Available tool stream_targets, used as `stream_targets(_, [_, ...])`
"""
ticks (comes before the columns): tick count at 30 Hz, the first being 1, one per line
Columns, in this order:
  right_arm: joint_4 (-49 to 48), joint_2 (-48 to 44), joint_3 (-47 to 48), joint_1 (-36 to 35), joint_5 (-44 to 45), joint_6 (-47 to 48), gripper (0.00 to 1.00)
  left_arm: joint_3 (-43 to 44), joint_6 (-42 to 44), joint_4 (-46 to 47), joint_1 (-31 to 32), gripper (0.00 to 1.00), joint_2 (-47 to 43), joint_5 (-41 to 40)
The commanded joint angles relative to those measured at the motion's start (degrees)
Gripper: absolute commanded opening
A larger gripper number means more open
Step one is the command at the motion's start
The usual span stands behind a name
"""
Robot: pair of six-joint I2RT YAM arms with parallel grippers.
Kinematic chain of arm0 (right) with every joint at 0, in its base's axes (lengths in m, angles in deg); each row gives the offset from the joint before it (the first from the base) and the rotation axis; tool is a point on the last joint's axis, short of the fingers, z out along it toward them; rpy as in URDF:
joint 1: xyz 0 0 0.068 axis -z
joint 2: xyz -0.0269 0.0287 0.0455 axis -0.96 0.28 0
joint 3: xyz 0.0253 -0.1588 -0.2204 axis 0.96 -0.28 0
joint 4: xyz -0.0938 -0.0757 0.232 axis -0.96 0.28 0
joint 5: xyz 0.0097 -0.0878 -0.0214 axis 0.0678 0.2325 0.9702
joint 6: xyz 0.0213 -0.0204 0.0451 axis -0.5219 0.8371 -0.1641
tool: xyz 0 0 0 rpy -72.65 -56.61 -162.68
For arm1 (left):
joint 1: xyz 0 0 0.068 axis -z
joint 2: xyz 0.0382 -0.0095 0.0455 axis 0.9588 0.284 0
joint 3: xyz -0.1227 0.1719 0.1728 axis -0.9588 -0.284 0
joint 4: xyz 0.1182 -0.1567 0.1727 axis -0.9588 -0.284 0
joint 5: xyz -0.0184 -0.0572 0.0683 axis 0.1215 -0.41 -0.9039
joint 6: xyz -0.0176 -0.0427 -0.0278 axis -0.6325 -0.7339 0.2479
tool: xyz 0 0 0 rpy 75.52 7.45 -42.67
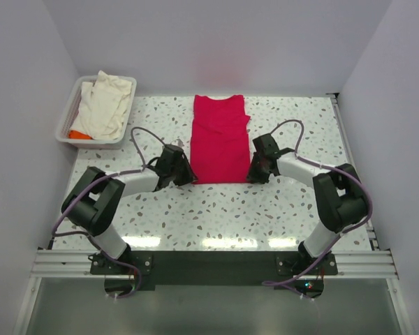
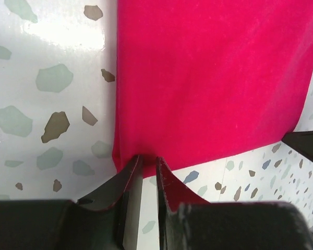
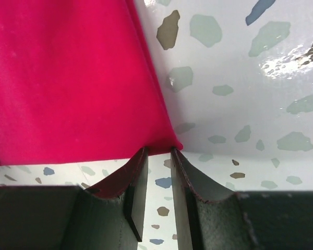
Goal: Fold and stack the t-shirts
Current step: Fold the tshirt
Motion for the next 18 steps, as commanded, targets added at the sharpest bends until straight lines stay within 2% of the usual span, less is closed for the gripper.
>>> stream_targets(1, [-1.3,-1.1,-0.2,0.4,3.5,-1.5,0.28,-1.0,0.1,1.9,-0.3,0.21,-2.4,-2.3])
stream_targets(6, [0.6,-5.4,-1.1,1.1,6.6,-1.6,0.3,-0.1,1.9,-0.9,-1.1,0.25,-6.5,-2.6])
stream_targets(12, [0.2,-6.6,-1.7,1.1,5.6,-0.9,0.41,-1.4,2.5,-3.7,-1.2,0.52,-11.9,-4.4])
stream_targets(14, [-1.6,-6.1,-2.3,1.0,5.0,-0.9,0.44,-3.0,2.2,-3.2,-1.2,0.56,-12.0,-4.4])
stream_targets(18, [-2.8,-4.2,-2.3,0.8,3.8,-1.3,0.44,-4.5,1.1,-0.4,-1.2,0.56,-8.7,-3.4])
